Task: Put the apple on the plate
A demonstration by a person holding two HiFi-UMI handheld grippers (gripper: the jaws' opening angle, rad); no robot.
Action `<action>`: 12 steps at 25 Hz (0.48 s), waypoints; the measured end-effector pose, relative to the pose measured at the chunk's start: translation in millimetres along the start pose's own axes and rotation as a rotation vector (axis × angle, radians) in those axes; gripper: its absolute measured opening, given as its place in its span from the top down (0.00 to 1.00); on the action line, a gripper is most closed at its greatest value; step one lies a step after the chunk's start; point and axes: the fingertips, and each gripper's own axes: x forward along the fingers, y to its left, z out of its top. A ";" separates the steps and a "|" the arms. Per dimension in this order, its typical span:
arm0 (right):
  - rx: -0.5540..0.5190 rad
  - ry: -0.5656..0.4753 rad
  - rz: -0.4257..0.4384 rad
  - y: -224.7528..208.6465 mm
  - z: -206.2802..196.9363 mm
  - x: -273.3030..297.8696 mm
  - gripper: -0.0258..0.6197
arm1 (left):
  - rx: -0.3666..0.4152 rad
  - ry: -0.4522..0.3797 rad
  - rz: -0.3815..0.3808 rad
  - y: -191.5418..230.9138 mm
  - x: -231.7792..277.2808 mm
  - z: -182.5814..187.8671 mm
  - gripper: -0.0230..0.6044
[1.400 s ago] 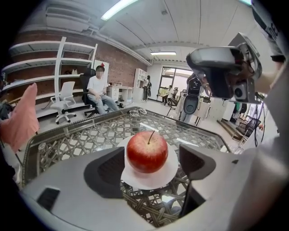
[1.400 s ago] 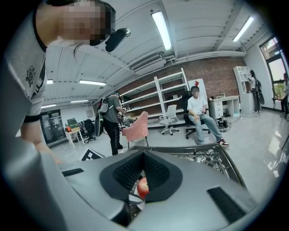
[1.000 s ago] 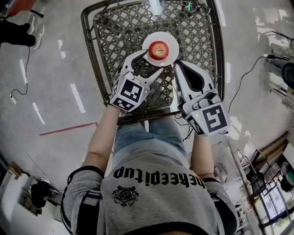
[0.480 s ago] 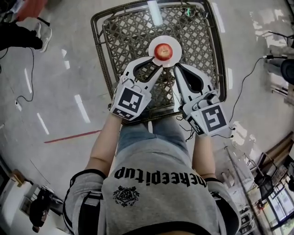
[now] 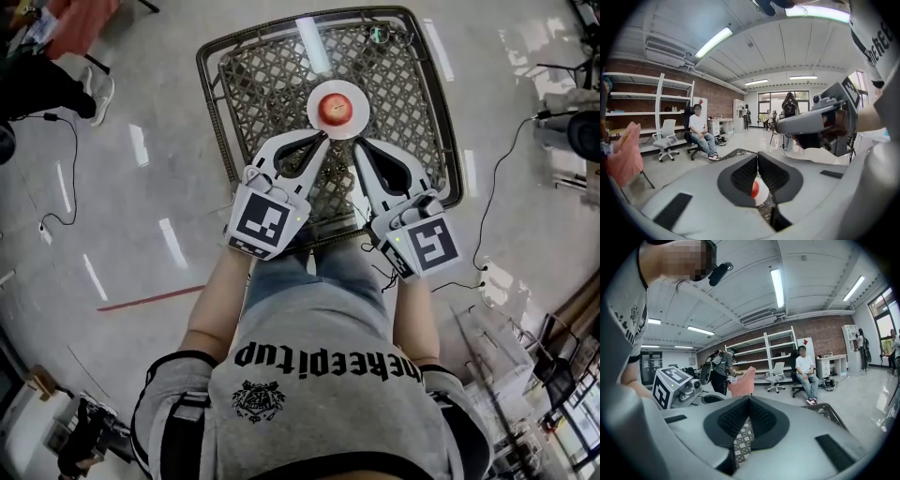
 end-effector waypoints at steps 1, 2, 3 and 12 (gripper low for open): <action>-0.001 -0.003 -0.003 2.3 -0.4 -3.5 0.95 | -0.002 -0.007 -0.002 -2.8 -2.8 2.8 0.93; -0.004 -0.006 -0.005 4.6 -1.8 -6.0 0.95 | -0.004 -0.013 -0.005 -5.1 -5.2 4.2 0.93; -0.006 -0.009 -0.008 6.9 -3.6 -7.5 0.95 | -0.004 -0.019 -0.008 -6.8 -7.3 4.7 0.93; -0.026 -0.036 -0.025 24.7 0.5 -10.3 0.95 | -0.011 -0.086 -0.041 -11.0 -30.5 31.4 0.93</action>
